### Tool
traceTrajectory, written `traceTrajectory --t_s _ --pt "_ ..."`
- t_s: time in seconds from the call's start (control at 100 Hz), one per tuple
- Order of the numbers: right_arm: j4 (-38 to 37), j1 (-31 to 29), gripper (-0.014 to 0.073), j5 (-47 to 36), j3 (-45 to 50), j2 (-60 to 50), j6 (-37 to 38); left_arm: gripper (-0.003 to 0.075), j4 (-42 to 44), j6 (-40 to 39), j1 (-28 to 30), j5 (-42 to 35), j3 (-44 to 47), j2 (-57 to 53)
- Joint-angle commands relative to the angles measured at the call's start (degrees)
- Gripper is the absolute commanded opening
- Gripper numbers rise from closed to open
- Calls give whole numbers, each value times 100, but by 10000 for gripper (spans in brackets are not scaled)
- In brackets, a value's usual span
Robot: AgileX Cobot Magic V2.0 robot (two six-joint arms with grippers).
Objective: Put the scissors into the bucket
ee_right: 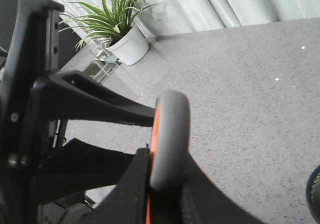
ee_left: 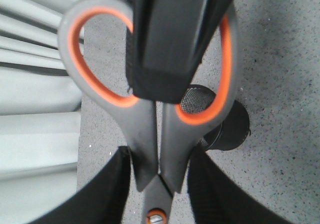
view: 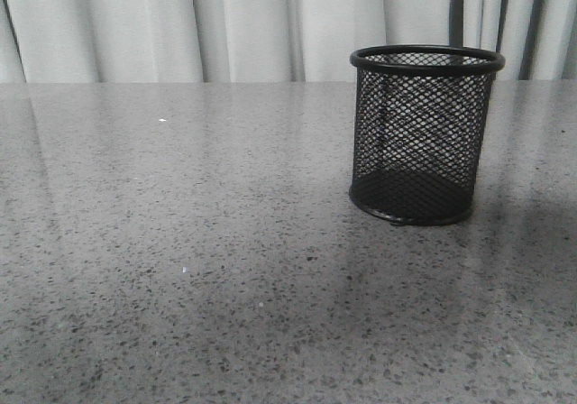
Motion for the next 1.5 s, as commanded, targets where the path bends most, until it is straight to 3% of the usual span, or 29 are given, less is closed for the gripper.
traceTrajectory --t_s 0.0,0.09,0.21,0.34,0.58,0.82,1.03,1.28,1.49 --pt "228 9 -74 -47 -181 6 -138 426 22 -91 -49 -420 -193 -171" --pt "228 9 -67 -47 -181 6 -138 512 22 -105 -49 -443 -193 -171" --pt "211 9 -67 -47 -181 6 -138 512 33 -190 -27 -443 -193 -171" --pt "33 9 -67 -166 -188 6 -138 512 209 -1038 281 -423 -193 -171" --pt "-1052 -1 -48 -235 -604 251 320 512 155 -2081 1689 -169 -193 -528" --pt "-2558 -1 -48 154 -1541 805 1133 512 -95 -2254 3197 -93 -193 -1381" --pt "-3592 -1 -48 637 -2215 1139 1672 512 -187 -2325 4151 -104 -193 -2113" --pt "-4178 -1 -48 1598 -2697 1358 1879 512 -214 -2325 4426 -93 -193 -2428" --pt "-4362 9 -48 1664 -2711 1370 1943 512 -214 -2325 4426 -68 -193 -2413"
